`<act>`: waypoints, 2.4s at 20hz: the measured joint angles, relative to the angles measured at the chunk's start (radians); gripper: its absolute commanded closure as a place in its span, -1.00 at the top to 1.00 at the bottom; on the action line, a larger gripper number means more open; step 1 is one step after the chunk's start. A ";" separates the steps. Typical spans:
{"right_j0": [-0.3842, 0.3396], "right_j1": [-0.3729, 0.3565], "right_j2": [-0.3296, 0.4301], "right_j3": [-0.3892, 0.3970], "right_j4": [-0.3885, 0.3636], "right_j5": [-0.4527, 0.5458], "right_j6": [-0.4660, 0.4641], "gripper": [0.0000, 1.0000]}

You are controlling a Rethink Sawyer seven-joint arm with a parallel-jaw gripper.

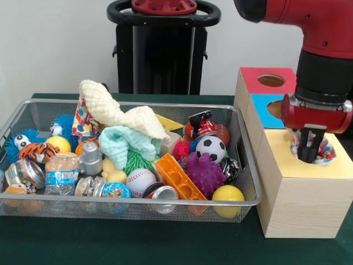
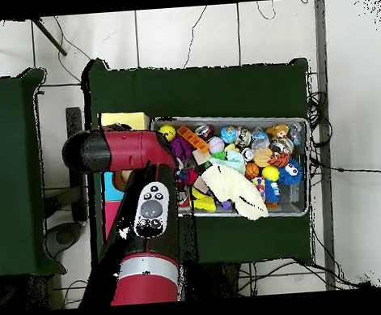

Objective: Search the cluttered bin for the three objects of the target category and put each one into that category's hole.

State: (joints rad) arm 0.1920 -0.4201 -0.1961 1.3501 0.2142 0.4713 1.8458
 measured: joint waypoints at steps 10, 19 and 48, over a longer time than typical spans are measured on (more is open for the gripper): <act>0.005 0.047 0.011 0.033 0.024 -0.132 0.001 -1.00; -0.019 0.025 0.037 0.070 0.034 -0.143 0.001 -1.00; -0.062 -0.275 0.044 0.178 0.015 0.028 0.001 -1.00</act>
State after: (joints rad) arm 0.1296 -0.6950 -0.1519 1.5278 0.2292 0.4996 1.8473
